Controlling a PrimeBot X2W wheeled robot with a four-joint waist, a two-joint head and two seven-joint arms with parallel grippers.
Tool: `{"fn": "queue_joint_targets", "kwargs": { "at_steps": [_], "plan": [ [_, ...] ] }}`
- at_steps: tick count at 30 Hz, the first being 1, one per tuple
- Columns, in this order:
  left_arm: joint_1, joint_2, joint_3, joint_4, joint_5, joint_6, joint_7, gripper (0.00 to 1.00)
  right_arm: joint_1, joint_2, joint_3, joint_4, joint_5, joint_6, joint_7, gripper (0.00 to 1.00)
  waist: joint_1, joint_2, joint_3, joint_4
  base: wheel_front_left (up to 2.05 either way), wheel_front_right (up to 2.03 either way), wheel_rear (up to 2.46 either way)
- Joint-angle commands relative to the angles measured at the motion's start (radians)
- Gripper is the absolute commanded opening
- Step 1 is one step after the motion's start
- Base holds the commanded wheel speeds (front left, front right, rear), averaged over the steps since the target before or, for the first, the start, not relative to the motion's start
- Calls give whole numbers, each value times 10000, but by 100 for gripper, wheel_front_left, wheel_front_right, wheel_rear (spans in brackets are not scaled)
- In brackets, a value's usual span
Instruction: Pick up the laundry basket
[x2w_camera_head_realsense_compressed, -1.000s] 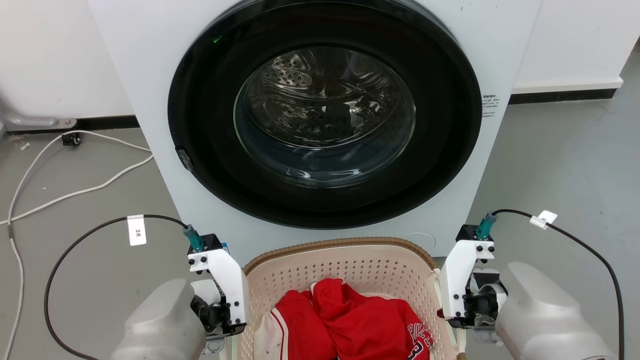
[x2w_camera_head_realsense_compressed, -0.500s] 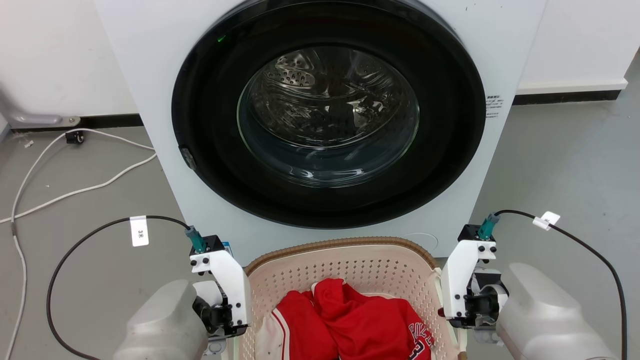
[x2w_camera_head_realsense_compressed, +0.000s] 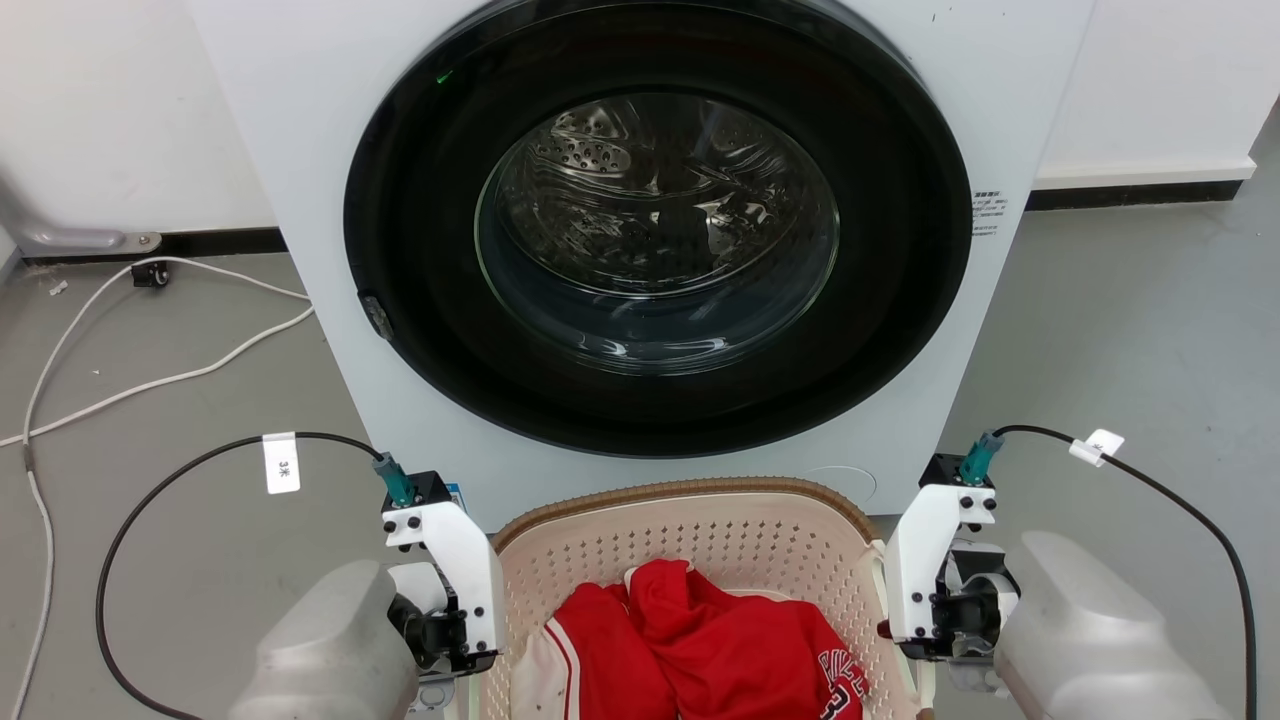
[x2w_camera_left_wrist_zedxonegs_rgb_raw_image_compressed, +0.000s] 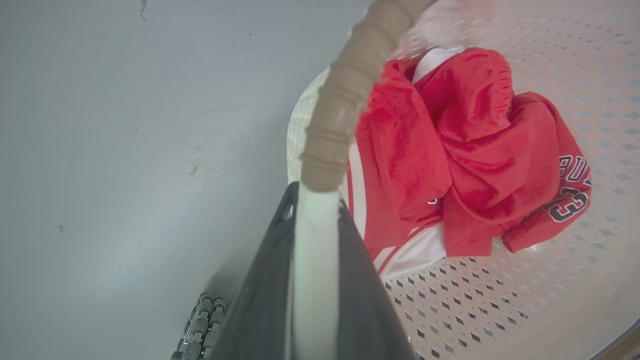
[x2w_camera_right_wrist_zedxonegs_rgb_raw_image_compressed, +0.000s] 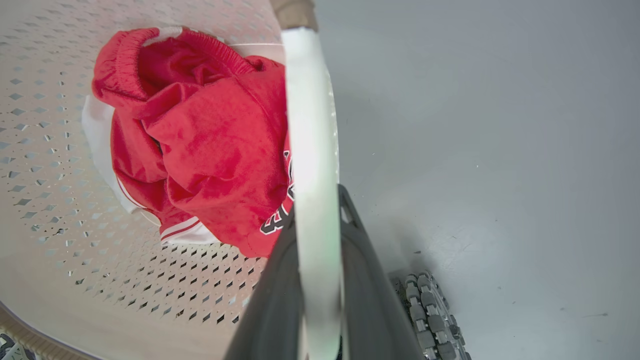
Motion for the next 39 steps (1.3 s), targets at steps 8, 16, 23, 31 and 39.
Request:
{"fn": "queue_joint_targets", "kwargs": {
  "at_steps": [8,16,23,31,39],
  "plan": [
    [74,-231,-61,-75,-147,-113,-29,0,137,238,-176,-99,29,50,27,0,0,0,11,21,0,0,0],
    [130,-259,-112,-80,-201,-114,-38,0,165,242,-120,-99,157,50,42,0,0,0,-2,43,0,0,0],
    [106,-269,-171,-83,-277,-114,-54,0,230,244,-77,-99,252,50,42,0,0,0,-10,72,0,0,0],
    [118,-261,-238,-84,-312,-114,-94,0,269,246,-78,-99,246,50,80,0,0,0,-18,58,0,0,0],
    [140,-298,-304,-94,-361,-114,-123,0,284,247,-138,-99,196,50,97,0,0,0,-19,57,0,0,0]
  ]
}}
